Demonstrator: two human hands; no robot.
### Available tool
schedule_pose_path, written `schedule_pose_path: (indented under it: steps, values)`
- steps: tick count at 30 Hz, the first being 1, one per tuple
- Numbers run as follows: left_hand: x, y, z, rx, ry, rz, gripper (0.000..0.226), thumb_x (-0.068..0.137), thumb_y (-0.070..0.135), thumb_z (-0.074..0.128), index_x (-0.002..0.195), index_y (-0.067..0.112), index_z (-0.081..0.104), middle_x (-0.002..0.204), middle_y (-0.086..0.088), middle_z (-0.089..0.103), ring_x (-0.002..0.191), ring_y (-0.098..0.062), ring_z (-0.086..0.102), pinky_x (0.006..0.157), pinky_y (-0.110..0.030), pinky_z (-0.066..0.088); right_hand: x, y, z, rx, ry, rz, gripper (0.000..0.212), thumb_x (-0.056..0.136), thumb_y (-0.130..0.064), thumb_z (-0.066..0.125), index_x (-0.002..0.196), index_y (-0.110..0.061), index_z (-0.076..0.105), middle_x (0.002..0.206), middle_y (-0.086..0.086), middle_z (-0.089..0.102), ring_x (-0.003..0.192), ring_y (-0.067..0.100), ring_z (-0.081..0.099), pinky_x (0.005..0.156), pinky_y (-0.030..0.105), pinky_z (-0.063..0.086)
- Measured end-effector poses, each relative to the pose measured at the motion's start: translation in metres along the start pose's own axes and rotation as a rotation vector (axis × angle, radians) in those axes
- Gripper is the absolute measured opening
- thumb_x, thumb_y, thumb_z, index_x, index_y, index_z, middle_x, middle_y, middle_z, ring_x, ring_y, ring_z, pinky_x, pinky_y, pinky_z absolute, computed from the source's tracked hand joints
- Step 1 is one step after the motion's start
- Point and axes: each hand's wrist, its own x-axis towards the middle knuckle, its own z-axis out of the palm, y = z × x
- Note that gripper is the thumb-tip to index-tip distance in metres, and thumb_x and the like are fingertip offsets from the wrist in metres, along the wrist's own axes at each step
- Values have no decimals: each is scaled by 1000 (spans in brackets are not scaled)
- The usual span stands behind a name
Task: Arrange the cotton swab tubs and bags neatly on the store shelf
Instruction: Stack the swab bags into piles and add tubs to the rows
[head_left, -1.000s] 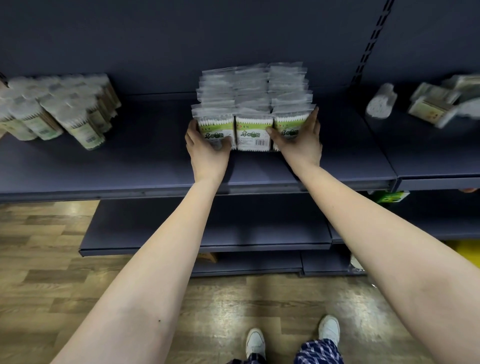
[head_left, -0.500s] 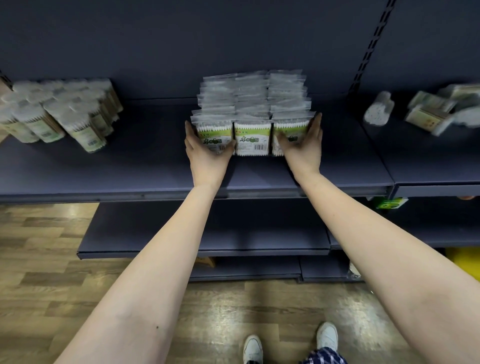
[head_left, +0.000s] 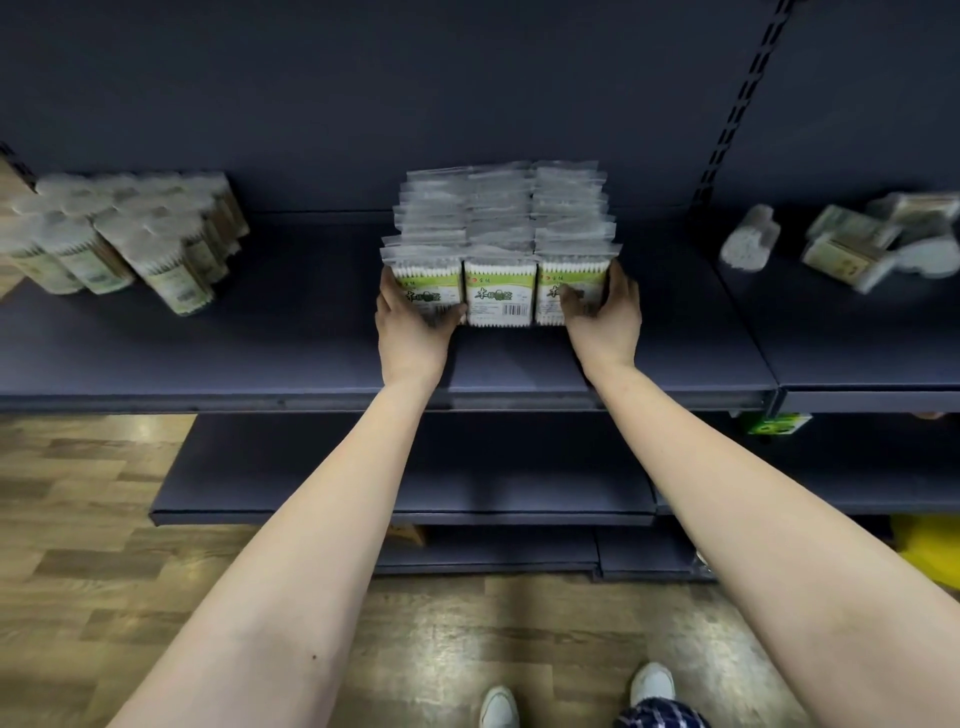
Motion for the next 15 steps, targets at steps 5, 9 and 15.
schedule_pose_path:
  steps: [5,9,15]
  values:
    - [0,1,0,-29,6,-1,108,72,35,79,149,5,9,150,-14,28,139,-29,27,111,-36,29,1,3,2,101,-7,53,74,87,-28,61,148,-13,21,149,9,31,138,24,31,103,22,30]
    - [-2,4,-2,-70,-11,-23,120,71,42,79,149,5,-4,155,-15,17,144,-27,16,114,-31,21,-1,1,1,226,54,100,74,87,-19,56,149,-14,15,149,9,30,136,24,34,96,18,30]
    - [-8,5,-6,-136,19,-17,117,72,40,78,149,4,-2,155,-14,16,143,-24,19,110,-22,18,0,2,0,334,142,135,68,86,-12,55,146,-14,25,139,8,42,126,21,45,94,20,37]
